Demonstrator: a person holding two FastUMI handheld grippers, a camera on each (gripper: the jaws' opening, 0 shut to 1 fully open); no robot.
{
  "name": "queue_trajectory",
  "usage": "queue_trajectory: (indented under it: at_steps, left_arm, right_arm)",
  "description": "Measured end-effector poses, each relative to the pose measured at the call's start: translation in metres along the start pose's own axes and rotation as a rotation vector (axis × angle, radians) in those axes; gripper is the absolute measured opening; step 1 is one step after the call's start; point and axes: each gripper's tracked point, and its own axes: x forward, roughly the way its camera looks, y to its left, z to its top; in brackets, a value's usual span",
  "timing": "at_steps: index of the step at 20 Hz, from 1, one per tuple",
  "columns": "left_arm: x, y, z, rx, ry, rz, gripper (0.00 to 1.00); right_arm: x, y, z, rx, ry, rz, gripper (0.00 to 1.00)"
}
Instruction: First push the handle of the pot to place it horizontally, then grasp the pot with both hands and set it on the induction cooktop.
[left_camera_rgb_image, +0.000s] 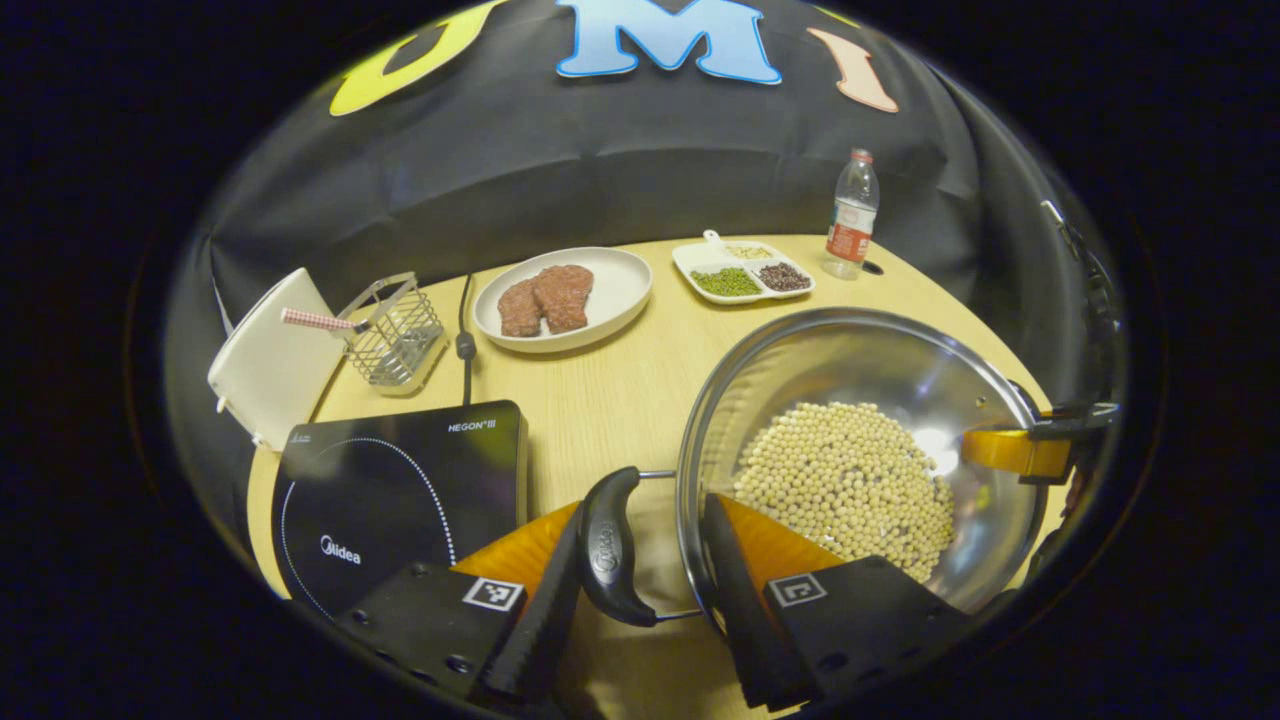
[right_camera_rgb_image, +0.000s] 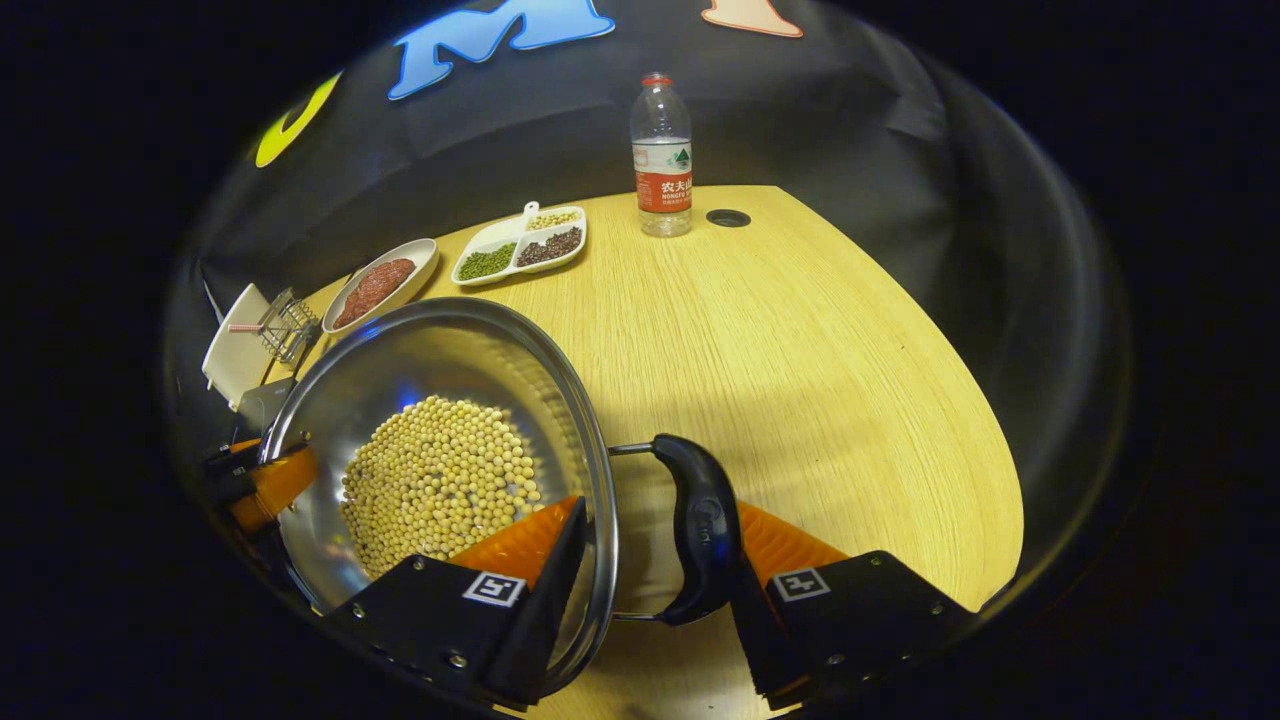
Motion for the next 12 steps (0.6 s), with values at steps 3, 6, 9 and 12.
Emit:
queue_trajectory:
  at_steps: [3,6,9,12]
  left_arm:
    - [-0.002,0.001,0.0,-0.005,0.003,-0.003,0.7]
    - [-0.002,0.0,0.002,-0.002,-0.002,-0.004,0.69]
    - [-0.003,-0.001,0.005,-0.005,-0.005,-0.002,0.69]
    - [-0.005,0.002,0.008,-0.01,-0.015,-0.005,0.65]
  right_arm:
    - [-0.003,0.001,0.001,0.009,0.0,0.006,0.68]
    - [-0.004,-0.001,-0.002,0.026,0.003,-0.001,0.67]
    - [-0.007,-0.002,-0.002,0.028,0.007,-0.006,0.67]
    - [-0.013,-0.001,0.001,0.01,-0.002,-0.005,0.67]
